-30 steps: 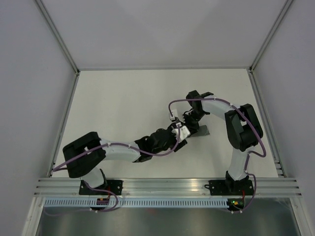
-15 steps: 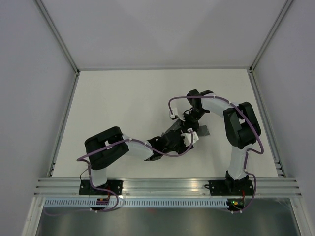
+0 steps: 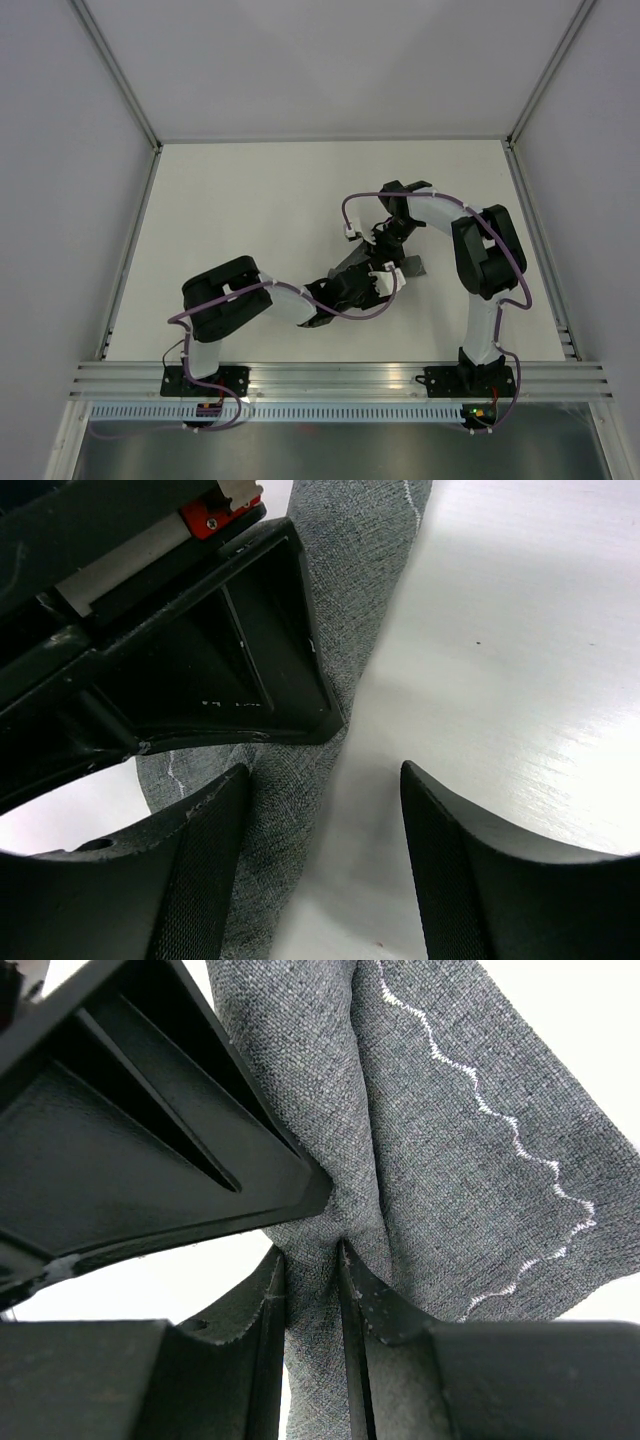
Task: Fold the napkin, place the utensils inside, and roll it up
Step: Roll the napkin with the utensil
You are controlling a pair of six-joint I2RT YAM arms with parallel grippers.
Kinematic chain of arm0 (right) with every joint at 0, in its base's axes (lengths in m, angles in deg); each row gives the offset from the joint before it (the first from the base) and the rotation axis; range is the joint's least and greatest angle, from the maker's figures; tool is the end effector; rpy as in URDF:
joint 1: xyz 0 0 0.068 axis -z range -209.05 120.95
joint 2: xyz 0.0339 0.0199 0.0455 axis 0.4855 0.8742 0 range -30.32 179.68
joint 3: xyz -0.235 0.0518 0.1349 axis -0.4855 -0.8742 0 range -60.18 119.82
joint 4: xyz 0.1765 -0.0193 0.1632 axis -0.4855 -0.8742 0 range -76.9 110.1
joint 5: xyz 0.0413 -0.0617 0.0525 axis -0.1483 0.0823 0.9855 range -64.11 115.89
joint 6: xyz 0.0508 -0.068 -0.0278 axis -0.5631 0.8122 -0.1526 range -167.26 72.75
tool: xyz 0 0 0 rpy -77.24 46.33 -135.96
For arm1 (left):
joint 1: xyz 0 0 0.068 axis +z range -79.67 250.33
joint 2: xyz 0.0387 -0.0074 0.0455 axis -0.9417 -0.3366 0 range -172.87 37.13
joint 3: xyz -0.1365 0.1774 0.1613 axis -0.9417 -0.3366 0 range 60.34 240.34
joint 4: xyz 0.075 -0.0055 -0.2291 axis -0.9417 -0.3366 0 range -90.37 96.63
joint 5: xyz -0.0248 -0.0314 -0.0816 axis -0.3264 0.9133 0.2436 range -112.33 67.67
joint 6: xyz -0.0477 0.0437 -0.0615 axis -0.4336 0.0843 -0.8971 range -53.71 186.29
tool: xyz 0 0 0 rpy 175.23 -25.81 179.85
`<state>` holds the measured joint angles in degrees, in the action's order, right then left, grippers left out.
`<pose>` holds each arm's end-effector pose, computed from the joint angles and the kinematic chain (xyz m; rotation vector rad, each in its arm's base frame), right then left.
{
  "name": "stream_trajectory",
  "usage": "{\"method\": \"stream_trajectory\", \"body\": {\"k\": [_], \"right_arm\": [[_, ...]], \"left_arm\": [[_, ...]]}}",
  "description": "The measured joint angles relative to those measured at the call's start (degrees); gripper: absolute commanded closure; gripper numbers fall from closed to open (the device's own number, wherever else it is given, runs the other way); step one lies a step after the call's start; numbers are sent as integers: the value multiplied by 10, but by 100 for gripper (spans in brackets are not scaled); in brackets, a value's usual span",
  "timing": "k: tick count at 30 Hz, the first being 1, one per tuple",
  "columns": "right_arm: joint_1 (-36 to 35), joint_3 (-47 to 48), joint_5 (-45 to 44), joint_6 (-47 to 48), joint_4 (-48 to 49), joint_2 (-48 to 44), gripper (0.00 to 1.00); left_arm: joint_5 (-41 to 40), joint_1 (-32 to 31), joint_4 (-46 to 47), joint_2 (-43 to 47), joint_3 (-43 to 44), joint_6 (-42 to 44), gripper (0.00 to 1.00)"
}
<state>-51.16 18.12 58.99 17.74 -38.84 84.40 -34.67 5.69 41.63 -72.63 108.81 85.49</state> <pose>0.2930 0.1659 0.1319 -1.9651 2.1254 0.8501 0.1893 -0.3597 0.1308 1.2519 1.5979 -0.2841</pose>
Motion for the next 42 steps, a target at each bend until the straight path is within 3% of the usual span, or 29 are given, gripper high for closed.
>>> {"method": "stream_trajectory", "body": {"k": [3,6,7,8,9,14,15,21,32,42], "right_arm": [[2,3,3,-1,-3,3,92],[2,5,3,-1,-6,4,92],[2,6,4,-1,-6,5,92],[2,6,4,-1,-7,5,92],[3,6,5,-2,-7,5,92],[6,6,6,-2,-8,5,91],[7,6,6,-1,-9,5,89],[16,7,11,0,-13,5,68],[67,47,42,0,-98,8,47],[145,94,91,-30,-122,2,44]], "left_arm": [[-8,0,3,-5,3,3,42],[-14,4,5,-5,4,7,59],[-16,7,7,-5,5,8,54],[-15,9,7,-5,6,8,57],[-13,10,6,-7,7,8,66],[2,13,-12,-10,20,9,86],[7,14,-18,-10,23,10,97],[47,24,-31,-10,32,9,98],[163,49,-37,-19,56,-31,98],[213,64,-69,-25,79,-73,98]]}}
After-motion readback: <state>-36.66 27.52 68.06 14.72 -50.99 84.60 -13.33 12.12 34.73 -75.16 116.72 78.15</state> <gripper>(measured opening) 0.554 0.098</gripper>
